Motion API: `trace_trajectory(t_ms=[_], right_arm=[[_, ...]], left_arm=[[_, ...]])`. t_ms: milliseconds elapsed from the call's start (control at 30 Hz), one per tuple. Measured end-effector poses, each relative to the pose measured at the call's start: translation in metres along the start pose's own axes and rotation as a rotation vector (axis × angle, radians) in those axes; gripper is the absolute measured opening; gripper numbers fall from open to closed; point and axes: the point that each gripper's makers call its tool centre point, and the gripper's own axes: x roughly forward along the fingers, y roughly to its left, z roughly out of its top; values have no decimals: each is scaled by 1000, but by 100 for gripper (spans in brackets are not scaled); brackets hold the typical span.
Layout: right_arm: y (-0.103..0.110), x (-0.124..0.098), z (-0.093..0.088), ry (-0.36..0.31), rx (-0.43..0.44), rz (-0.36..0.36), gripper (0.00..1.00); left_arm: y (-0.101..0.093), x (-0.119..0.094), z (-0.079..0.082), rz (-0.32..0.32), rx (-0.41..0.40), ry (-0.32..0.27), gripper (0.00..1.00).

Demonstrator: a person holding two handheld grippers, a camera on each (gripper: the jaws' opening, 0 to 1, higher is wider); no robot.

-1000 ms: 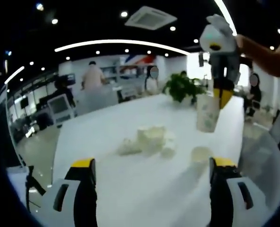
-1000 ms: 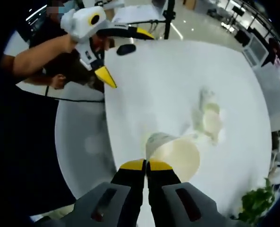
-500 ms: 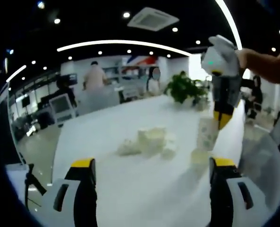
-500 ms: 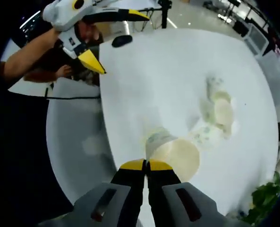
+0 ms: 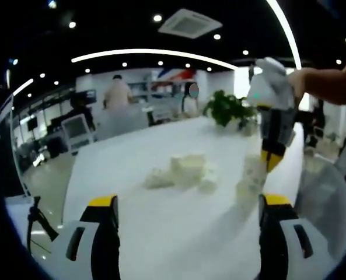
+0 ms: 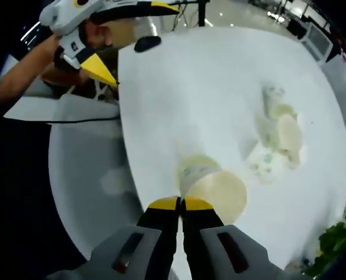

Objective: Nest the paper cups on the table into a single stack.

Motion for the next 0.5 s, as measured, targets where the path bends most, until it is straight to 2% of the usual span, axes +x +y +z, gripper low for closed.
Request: trace_trajectory(t_ms=[200,333,500], right_arm=[[-1,16,0,5,-3,-12,0],[0,24,-1,12,3,-9,0],[-2,34,-2,18,2,-20,0]], left_arm=[[0,0,-7,4,-11,-1,99],[-2,-2,-5,-4,-14,-31,98],[0,-1,-12,-2,-28,-5,99]])
